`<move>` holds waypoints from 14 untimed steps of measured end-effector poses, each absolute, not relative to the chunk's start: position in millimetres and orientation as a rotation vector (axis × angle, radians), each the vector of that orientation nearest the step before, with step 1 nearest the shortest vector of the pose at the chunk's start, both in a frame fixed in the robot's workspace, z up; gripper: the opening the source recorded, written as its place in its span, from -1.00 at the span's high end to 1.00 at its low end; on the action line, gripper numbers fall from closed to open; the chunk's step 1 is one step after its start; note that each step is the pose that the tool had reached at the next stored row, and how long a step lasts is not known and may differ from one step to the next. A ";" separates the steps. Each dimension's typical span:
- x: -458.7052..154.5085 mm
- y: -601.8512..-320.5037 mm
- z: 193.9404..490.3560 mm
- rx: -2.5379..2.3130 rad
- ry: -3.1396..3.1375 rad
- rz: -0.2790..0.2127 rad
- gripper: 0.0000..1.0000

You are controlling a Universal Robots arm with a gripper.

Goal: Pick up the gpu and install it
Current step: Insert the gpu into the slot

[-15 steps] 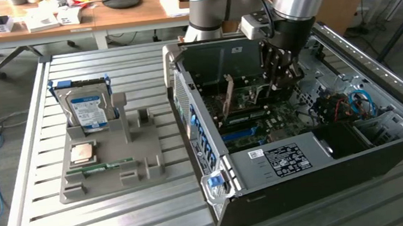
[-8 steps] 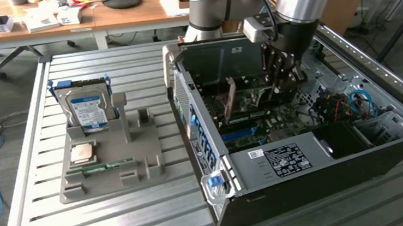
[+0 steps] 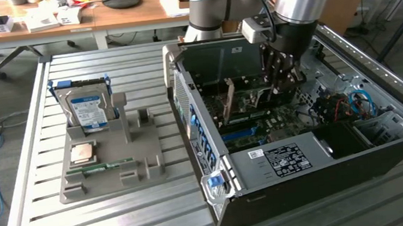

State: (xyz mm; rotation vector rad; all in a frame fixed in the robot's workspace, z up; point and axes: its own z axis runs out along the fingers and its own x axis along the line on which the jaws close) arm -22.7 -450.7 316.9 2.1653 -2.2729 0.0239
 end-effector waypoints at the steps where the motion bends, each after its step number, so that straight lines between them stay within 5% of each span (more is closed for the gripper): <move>1: -24.6 -450.7 316.9 2.165 -2.273 0.024 0.48; 14: -29.9 -450.8 307.2 2.166 -2.274 0.026 0.48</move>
